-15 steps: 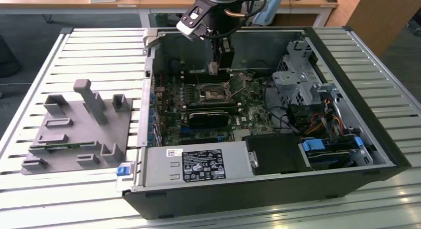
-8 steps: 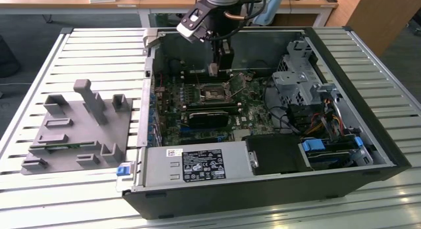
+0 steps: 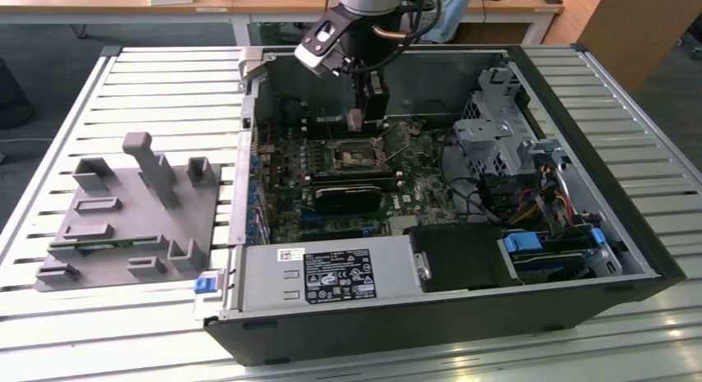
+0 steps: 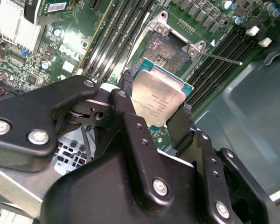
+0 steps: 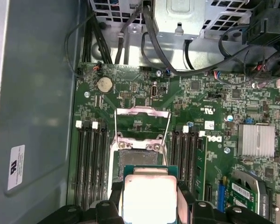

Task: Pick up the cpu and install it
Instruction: 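Place the cpu into insertion slot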

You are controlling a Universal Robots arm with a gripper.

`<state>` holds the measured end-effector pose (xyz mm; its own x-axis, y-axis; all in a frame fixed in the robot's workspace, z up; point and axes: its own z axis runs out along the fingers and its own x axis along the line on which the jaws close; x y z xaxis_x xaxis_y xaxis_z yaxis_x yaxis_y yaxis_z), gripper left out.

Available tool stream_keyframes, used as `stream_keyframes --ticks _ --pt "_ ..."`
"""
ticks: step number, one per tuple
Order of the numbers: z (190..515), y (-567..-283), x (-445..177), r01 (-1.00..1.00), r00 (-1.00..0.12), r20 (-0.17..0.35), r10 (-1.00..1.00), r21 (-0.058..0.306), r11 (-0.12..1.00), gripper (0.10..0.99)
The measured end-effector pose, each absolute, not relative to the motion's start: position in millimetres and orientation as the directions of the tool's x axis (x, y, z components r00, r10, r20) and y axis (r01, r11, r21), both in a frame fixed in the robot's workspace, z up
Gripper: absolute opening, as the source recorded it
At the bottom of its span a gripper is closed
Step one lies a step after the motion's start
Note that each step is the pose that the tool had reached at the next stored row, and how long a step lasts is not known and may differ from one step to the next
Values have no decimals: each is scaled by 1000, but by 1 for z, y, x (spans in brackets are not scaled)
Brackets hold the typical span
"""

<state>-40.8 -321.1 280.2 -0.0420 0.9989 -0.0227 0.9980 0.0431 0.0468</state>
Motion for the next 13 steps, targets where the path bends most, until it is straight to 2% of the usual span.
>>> stream_keyframes --ticks 13 --pt "262 -321 -41 998 -41 -23 999 47 42 541"
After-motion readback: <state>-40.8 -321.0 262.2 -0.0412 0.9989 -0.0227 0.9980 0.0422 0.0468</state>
